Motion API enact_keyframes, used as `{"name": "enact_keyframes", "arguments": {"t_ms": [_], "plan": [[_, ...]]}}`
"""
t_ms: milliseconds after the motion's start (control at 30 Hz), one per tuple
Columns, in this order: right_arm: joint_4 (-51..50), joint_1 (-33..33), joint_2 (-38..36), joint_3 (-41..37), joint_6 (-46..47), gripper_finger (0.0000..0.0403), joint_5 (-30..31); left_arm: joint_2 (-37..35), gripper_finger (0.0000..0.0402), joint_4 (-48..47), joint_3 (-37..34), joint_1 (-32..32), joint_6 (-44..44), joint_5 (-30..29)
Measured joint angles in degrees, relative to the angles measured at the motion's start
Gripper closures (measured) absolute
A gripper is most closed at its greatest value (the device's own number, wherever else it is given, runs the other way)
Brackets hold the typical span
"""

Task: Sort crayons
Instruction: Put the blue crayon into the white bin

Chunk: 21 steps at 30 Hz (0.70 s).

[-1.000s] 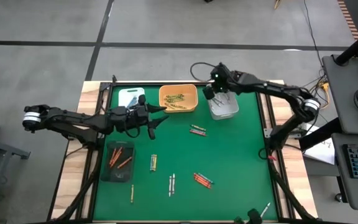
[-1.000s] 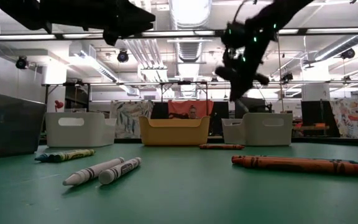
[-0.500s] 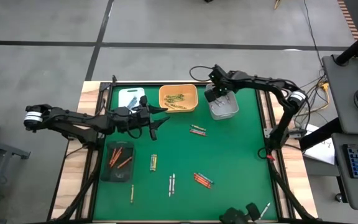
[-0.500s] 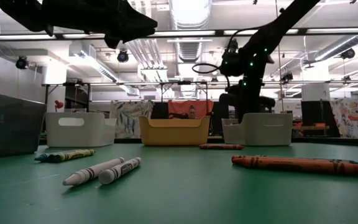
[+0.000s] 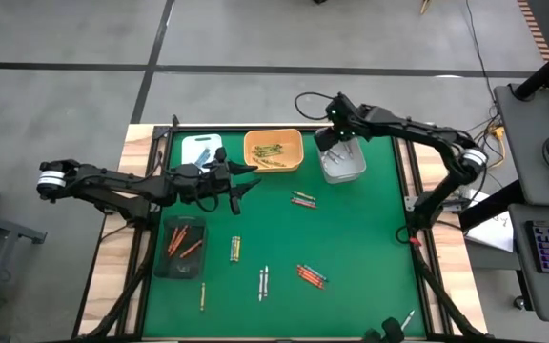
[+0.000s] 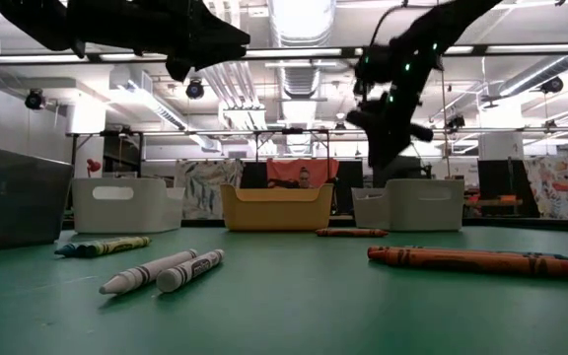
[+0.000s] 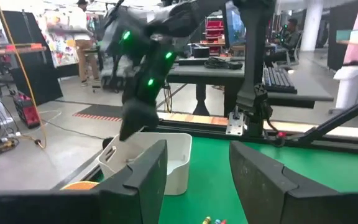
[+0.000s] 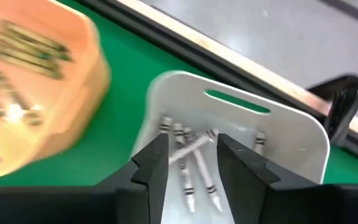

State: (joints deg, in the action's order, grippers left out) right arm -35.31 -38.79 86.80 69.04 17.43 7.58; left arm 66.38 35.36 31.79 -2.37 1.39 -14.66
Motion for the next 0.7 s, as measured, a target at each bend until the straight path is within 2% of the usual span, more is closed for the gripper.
{"name": "enact_keyframes", "arguments": {"t_ms": [167,367,533,700], "plan": [[-0.02,5.98,-5.57,0.0,0.68,0.0293,-0.12,0.14,0.0244,-0.03,0.0,0.03,-3.9,0.02],[-0.66,17.09,-9.83,0.0,2.75,0.0309,-0.6,0.14,0.0244,-0.45,-0.01,0.19,-7.58,0.11],[-0.7,27.61,-10.03,0.0,6.98,0.0314,-1.39,0.14,0.0244,-0.82,-0.02,0.18,-9.99,0.17],[-0.15,36.54,-7.46,0.0,13.61,0.0312,-6.28,0.12,0.0244,-0.82,-0.02,0.18,-11.4,0.2]]}}
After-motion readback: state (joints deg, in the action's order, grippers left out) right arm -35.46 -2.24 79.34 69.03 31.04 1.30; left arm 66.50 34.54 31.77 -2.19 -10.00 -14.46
